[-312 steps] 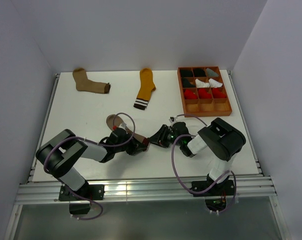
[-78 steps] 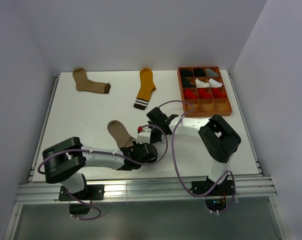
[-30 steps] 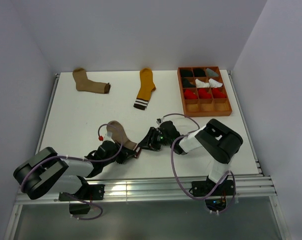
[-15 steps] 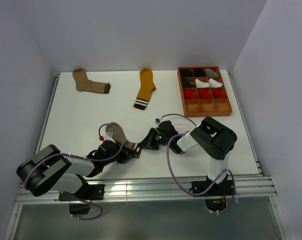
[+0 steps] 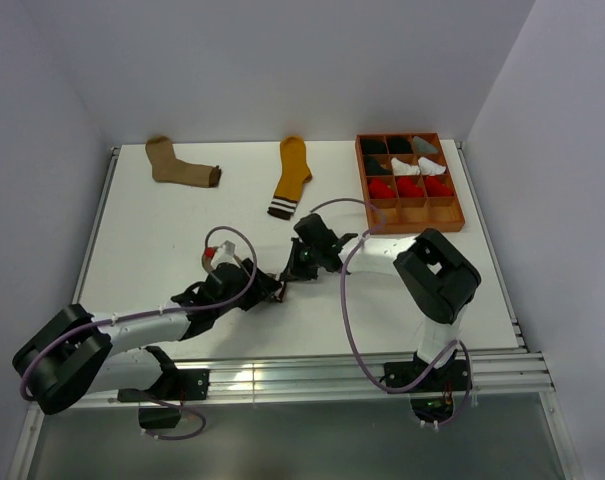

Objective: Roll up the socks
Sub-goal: Roll the sock at the center of the board.

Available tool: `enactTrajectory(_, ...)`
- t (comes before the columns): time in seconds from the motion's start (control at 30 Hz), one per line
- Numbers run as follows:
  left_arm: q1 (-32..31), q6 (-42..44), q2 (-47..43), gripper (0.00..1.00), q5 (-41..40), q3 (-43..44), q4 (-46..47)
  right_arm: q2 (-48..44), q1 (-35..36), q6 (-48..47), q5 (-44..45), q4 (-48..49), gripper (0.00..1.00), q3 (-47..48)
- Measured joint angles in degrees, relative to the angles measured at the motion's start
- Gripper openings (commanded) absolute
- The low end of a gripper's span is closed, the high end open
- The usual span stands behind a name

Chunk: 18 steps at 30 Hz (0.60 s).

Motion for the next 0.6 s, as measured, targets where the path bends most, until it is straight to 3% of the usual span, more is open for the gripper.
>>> enactTrajectory(0.23, -12.6, 9.8, 1.6, 0.59, -15.4, 9.8, -10.7, 0.5, 0.3, -4.2, 6.9, -18.8, 0.0, 8.9)
enactTrajectory(0.4, -20.9, 15.6, 9.6, 0.58, -25.4, 17.1, -13.7, 2.3, 0.4, -4.7, 7.3, -24.2, 0.0, 12.4)
enactTrajectory(0.6, -23.6, 19.3, 18.1, 0.56, -32.5, 21.8, -17.5, 2.7, 0.8, -4.7, 7.4, -26.8, 0.0, 13.5)
